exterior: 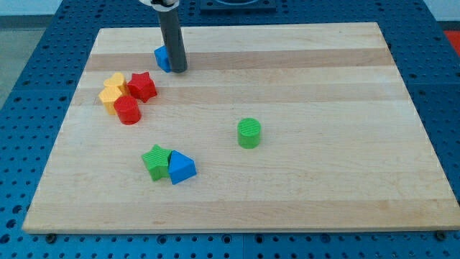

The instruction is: Push the blue cube towards the top left corner

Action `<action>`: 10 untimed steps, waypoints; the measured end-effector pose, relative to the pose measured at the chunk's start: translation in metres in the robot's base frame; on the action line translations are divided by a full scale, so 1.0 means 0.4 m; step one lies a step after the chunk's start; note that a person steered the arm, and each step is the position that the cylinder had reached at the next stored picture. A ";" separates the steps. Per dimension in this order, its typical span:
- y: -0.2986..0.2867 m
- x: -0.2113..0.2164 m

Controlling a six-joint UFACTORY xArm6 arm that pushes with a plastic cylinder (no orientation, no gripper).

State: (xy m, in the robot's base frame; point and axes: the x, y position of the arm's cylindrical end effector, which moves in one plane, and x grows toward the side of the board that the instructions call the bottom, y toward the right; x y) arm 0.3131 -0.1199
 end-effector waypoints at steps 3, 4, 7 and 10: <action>-0.093 -0.108; -0.130 -0.148; -0.029 -0.108; 0.335 0.288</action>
